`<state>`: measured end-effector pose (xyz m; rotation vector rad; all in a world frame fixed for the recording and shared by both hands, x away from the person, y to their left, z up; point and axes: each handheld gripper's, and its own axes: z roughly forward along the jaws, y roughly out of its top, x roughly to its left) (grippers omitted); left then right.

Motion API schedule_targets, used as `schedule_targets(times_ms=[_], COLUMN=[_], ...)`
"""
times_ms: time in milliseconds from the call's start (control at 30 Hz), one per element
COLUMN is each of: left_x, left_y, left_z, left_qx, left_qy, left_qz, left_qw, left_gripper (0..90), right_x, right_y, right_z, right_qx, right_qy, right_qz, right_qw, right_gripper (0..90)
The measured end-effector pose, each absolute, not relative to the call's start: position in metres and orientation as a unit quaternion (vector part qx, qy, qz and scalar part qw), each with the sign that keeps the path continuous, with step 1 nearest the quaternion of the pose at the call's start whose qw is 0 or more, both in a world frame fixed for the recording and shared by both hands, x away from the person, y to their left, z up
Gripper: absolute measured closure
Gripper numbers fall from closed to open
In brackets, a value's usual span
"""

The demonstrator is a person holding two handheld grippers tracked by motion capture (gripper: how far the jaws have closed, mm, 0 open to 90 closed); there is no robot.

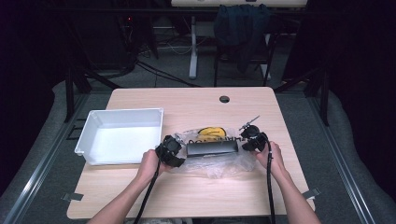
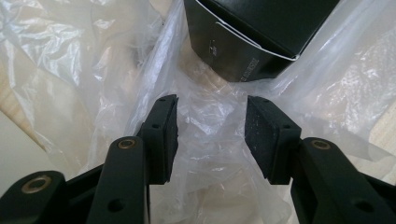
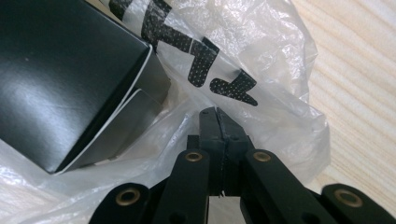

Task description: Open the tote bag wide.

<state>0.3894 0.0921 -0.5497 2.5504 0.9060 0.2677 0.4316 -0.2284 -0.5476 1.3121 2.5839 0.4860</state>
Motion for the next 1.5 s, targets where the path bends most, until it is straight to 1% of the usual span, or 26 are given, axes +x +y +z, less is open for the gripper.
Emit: schedule_targets(times_ms=[167, 233, 300, 367, 433, 467, 500, 600, 733, 767, 833, 867, 900, 1000, 1067, 1100, 1133, 1200, 1233, 1333, 1433, 1500], left_x=[0.388, 0.383, 0.381, 0.380, 0.380, 0.380, 0.378, 0.376, 0.374, 0.373, 0.372, 0.371, 0.371, 0.369, 0.369, 0.369, 0.370, 0.371, 0.372, 0.373, 0.374, 0.374], left_y=[0.093, 0.093, 0.093, 0.095, 0.096, 0.097, 0.098, 0.099, 0.100, 0.099, 0.099, 0.099, 0.099, 0.100, 0.100, 0.101, 0.104, 0.106, 0.109, 0.110, 0.111, 0.111], left_z=[-0.549, -0.549, -0.548, -0.546, -0.544, -0.542, -0.538, -0.529, -0.521, -0.519, -0.515, -0.513, -0.513, -0.505, -0.503, -0.501, -0.496, -0.494, -0.490, -0.486, -0.481, -0.477], left_qx=[0.921, 0.926, 0.928, 0.928, 0.926, 0.925, 0.923, 0.920, 0.918, 0.918, 0.918, 0.917, 0.917, 0.915, 0.915, 0.914, 0.912, 0.911, 0.908, 0.909, 0.909, 0.910], left_qy=[0.320, 0.310, 0.306, 0.303, 0.305, 0.306, 0.304, 0.300, 0.294, 0.293, 0.287, 0.285, 0.285, 0.277, 0.274, 0.274, 0.272, 0.272, 0.270, 0.265, 0.257, 0.252], left_qz=[0.083, 0.076, 0.074, 0.077, 0.081, 0.081, 0.086, 0.093, 0.102, 0.106, 0.104, 0.107, 0.107, 0.105, 0.108, 0.111, 0.108, 0.109, 0.110, 0.107, 0.106, 0.105], left_qw=[0.206, 0.203, 0.201, 0.204, 0.208, 0.212, 0.218, 0.233, 0.244, 0.246, 0.253, 0.258, 0.258, 0.275, 0.277, 0.279, 0.289, 0.292, 0.300, 0.303, 0.311, 0.313], left_gripper=[56.1, 56.4, 56.2, 55.1, 51.1, 51.1, 45.6, 40.3, 36.3, 36.3, 32.0, 31.3, 30.2, 27.0, 25.6, 25.6, 23.3, 21.7, 20.9, 18.4, 17.5, 17.4], right_x=[0.430, 0.430, 0.429, 0.430, 0.430, 0.430, 0.428, 0.426, 0.424, 0.424, 0.422, 0.421, 0.421, 0.418, 0.416, 0.416, 0.414, 0.412, 0.412, 0.406, 0.399, 0.395], right_y=[-0.230, -0.234, -0.235, -0.237, -0.237, -0.237, -0.236, -0.236, -0.238, -0.238, -0.240, -0.240, -0.240, -0.244, -0.246, -0.246, -0.248, -0.252, -0.254, -0.260, -0.265, -0.267], right_z=[-0.549, -0.549, -0.550, -0.547, -0.545, -0.545, -0.542, -0.536, -0.527, -0.527, -0.520, -0.518, -0.518, -0.509, -0.505, -0.505, -0.502, -0.496, -0.495, -0.488, -0.481, -0.476], right_qx=[0.449, 0.446, 0.445, 0.438, 0.434, 0.434, 0.431, 0.427, 0.423, 0.423, 0.422, 0.424, 0.424, 0.418, 0.415, 0.415, 0.415, 0.411, 0.412, 0.413, 0.412, 0.412], right_qy=[0.873, 0.877, 0.875, 0.879, 0.880, 0.880, 0.879, 0.877, 0.876, 0.876, 0.873, 0.869, 0.869, 0.869, 0.868, 0.868, 0.864, 0.864, 0.863, 0.860, 0.856, 0.855], right_qz=[0.167, 0.160, 0.173, 0.173, 0.179, 0.179, 0.188, 0.199, 0.212, 0.212, 0.228, 0.237, 0.237, 0.251, 0.259, 0.259, 0.274, 0.279, 0.283, 0.292, 0.303, 0.307], right_qw=[0.095, 0.081, 0.079, 0.075, 0.079, 0.079, 0.082, 0.088, 0.090, 0.090, 0.090, 0.087, 0.087, 0.087, 0.087, 0.087, 0.083, 0.076, 0.073, 0.068, 0.077, 0.072], right_gripper=[90.0, 90.0, 89.7, 85.0, 80.9, 80.9, 75.9, 69.1, 59.2, 59.2, 51.4, 48.9, 48.9, 40.8, 37.8, 37.8, 33.7, 29.4, 24.5, 15.9, 14.1, 11.7])
